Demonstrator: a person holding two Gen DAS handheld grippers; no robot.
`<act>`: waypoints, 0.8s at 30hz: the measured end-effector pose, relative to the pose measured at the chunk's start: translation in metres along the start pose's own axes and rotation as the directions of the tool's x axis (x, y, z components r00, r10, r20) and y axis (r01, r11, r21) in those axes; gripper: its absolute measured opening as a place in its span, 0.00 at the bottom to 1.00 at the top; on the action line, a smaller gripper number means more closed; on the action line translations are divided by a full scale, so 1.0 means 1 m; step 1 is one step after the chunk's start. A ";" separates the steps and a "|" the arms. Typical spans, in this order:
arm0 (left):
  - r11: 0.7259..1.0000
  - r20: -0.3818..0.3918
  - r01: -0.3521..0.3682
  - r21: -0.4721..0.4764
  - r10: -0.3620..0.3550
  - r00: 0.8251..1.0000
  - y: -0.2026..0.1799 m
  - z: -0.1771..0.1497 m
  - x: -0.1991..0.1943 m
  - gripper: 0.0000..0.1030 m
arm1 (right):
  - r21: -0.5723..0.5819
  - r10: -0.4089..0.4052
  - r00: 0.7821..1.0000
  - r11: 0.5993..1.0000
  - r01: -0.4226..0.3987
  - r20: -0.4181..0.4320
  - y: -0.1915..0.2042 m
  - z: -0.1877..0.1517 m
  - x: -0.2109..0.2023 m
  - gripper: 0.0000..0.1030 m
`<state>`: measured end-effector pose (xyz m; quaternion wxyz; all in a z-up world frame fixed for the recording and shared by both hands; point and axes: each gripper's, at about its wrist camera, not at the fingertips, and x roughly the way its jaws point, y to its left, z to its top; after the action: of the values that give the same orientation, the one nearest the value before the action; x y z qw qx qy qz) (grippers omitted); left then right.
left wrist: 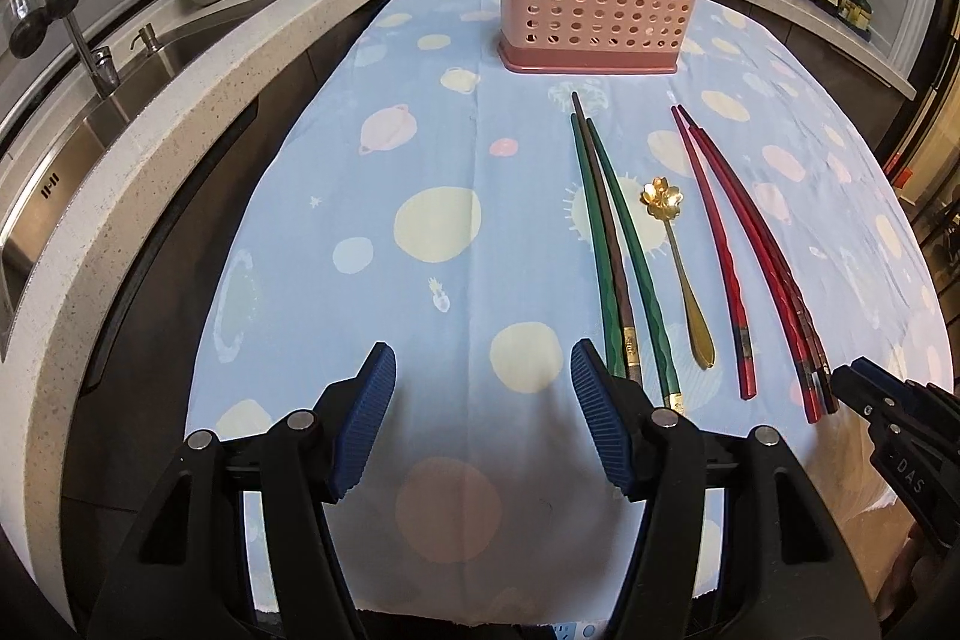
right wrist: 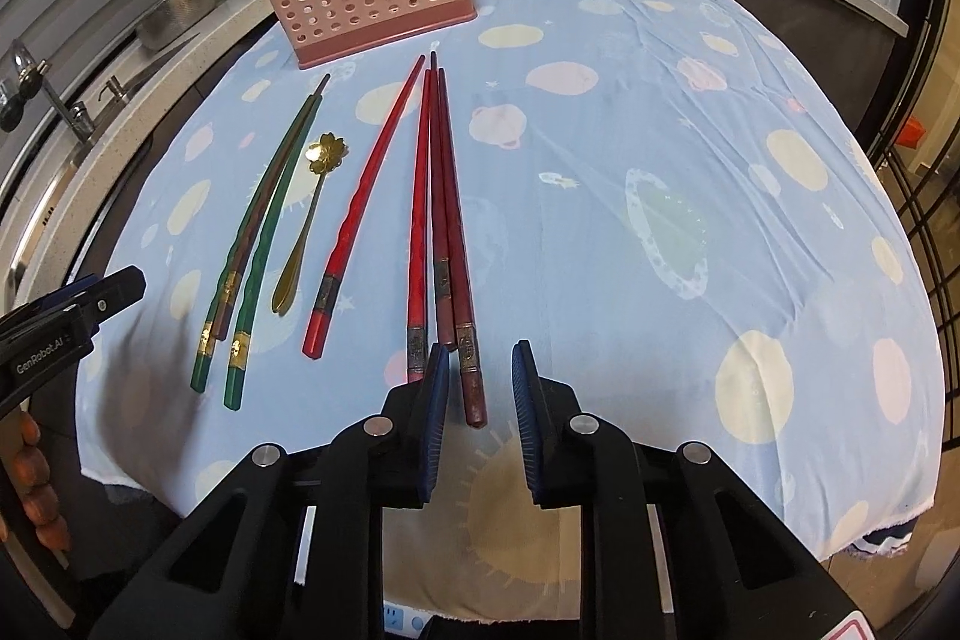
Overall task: Organize utensils
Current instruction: 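Withdraw both tools from the holder back over the utensils, then grasp a green chopstick with the left tool while the right tool grasps a dark red chopstick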
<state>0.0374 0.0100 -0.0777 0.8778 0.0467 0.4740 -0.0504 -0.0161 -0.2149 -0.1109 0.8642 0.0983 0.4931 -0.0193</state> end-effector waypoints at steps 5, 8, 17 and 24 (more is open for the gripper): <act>1.000 -0.011 0.002 0.007 -0.002 1.000 -0.002 -0.001 0.004 0.56 | -0.016 -0.007 1.000 1.000 0.007 -0.013 0.003 -0.001 0.008 0.16; 1.000 -0.014 0.004 0.012 -0.004 1.000 -0.003 -0.002 0.005 0.56 | -0.021 -0.009 1.000 1.000 0.009 -0.021 0.002 -0.002 0.012 0.16; 1.000 -0.028 0.011 0.015 -0.011 1.000 -0.005 -0.003 0.009 0.56 | -0.039 -0.027 0.999 0.999 0.026 -0.017 0.003 0.000 0.014 0.08; 0.999 -0.055 0.045 0.007 -0.045 0.997 -0.006 -0.009 0.014 0.56 | -0.024 -0.023 1.000 0.999 0.022 -0.009 0.001 0.000 0.011 0.07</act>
<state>0.0364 0.0051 -0.0946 0.8628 0.0410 0.4988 -0.0708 -0.0098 -0.2136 -0.1205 0.8629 0.0823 0.4982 -0.0226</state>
